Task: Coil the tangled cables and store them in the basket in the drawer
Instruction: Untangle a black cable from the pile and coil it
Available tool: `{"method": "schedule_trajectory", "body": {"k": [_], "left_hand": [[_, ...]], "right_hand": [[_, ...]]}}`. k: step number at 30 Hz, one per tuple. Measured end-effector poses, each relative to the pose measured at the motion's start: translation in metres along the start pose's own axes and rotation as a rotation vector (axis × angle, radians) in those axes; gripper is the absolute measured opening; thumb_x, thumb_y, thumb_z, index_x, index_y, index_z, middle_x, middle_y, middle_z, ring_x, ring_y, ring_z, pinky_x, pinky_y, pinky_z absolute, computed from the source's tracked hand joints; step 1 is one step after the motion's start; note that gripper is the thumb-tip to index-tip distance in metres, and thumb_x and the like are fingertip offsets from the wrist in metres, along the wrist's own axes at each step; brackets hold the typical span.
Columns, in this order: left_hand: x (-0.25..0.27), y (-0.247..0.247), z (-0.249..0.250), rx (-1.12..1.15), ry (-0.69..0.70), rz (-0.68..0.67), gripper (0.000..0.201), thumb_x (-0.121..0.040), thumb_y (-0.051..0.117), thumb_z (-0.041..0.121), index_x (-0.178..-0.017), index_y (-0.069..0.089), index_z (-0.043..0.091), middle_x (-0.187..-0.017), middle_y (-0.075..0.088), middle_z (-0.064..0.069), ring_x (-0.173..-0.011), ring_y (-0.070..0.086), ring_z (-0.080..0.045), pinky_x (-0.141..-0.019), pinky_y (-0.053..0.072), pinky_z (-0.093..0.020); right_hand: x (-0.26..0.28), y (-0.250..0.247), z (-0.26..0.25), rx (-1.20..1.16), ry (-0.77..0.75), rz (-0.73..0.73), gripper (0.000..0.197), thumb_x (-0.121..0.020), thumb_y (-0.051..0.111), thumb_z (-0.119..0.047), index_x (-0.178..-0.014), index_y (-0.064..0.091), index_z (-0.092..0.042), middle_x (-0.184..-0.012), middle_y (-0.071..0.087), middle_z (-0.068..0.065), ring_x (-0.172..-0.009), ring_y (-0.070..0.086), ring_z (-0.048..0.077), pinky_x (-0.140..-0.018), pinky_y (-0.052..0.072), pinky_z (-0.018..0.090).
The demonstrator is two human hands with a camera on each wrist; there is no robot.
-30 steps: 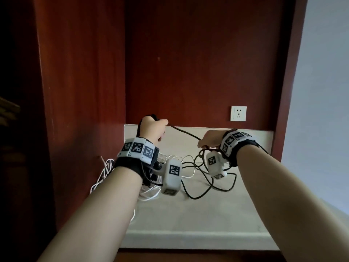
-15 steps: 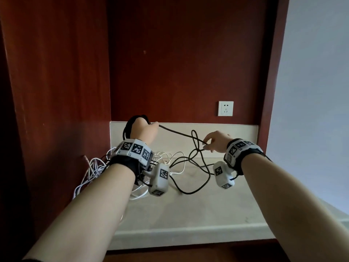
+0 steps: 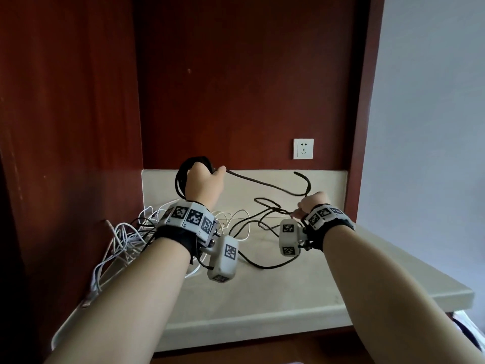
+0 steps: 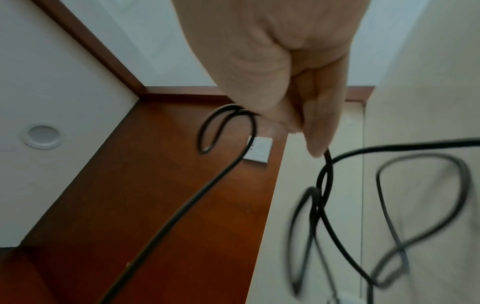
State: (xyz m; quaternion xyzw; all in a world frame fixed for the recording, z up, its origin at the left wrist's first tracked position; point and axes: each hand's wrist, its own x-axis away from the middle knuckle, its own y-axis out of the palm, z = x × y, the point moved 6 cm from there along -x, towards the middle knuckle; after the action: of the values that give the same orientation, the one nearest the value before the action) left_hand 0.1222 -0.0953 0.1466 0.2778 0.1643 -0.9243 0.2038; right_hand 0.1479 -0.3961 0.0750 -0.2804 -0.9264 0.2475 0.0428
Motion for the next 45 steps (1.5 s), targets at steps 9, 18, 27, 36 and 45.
{"method": "schedule_trajectory", "body": {"k": [9,18,27,36,45], "left_hand": [[-0.019,-0.046,-0.027,-0.034,-0.075,0.119,0.03,-0.088,0.063,0.026,-0.073,0.05,0.003,-0.062,0.046,-0.005,-0.059,0.047,-0.026,-0.055,0.032,-0.029],[-0.014,-0.026,-0.056,-0.042,-0.097,0.054,0.044,-0.086,0.061,0.027,-0.052,0.04,0.009,-0.05,0.045,-0.012,-0.045,0.04,-0.022,-0.052,0.035,-0.032],[-0.024,-0.061,-0.067,-0.011,-0.208,0.174,0.033,-0.087,0.055,0.026,-0.066,0.055,0.0,-0.06,0.052,-0.015,-0.054,0.05,-0.026,-0.055,0.039,-0.031],[-0.015,-0.042,-0.081,0.007,-0.233,0.155,0.04,-0.088,0.058,0.03,-0.064,0.05,0.0,-0.06,0.051,-0.015,-0.055,0.049,-0.027,-0.057,0.04,-0.033],[-0.007,-0.029,-0.032,0.117,0.109,-0.002,0.039,-0.091,0.061,0.032,-0.061,0.042,0.014,-0.057,0.05,-0.005,-0.054,0.047,-0.021,-0.06,0.038,-0.03]], "right_hand": [[0.001,-0.113,-0.029,0.121,-0.131,0.555,0.028,-0.089,0.045,0.004,-0.115,0.056,0.006,-0.121,0.057,0.026,-0.113,0.054,0.038,-0.09,0.044,0.041],[0.046,-0.019,-0.175,-0.473,-0.522,-0.179,0.031,-0.102,0.038,-0.016,-0.08,0.053,0.0,-0.051,0.058,0.003,-0.04,0.054,0.007,-0.048,0.045,0.025],[0.019,-0.028,-0.076,0.883,-0.214,-0.096,0.023,-0.083,0.064,-0.039,-0.079,0.066,-0.016,-0.096,0.062,0.011,-0.095,0.061,0.027,-0.089,0.053,0.044],[0.003,-0.094,-0.066,0.058,-0.127,0.52,0.028,-0.088,0.047,0.008,-0.115,0.054,0.01,-0.127,0.051,0.027,-0.112,0.054,0.04,-0.093,0.044,0.04],[0.029,-0.02,-0.159,0.456,-0.919,0.208,0.019,-0.088,0.041,-0.002,-0.098,0.053,-0.012,-0.11,0.05,0.013,-0.097,0.052,0.028,-0.087,0.041,0.044]]}}
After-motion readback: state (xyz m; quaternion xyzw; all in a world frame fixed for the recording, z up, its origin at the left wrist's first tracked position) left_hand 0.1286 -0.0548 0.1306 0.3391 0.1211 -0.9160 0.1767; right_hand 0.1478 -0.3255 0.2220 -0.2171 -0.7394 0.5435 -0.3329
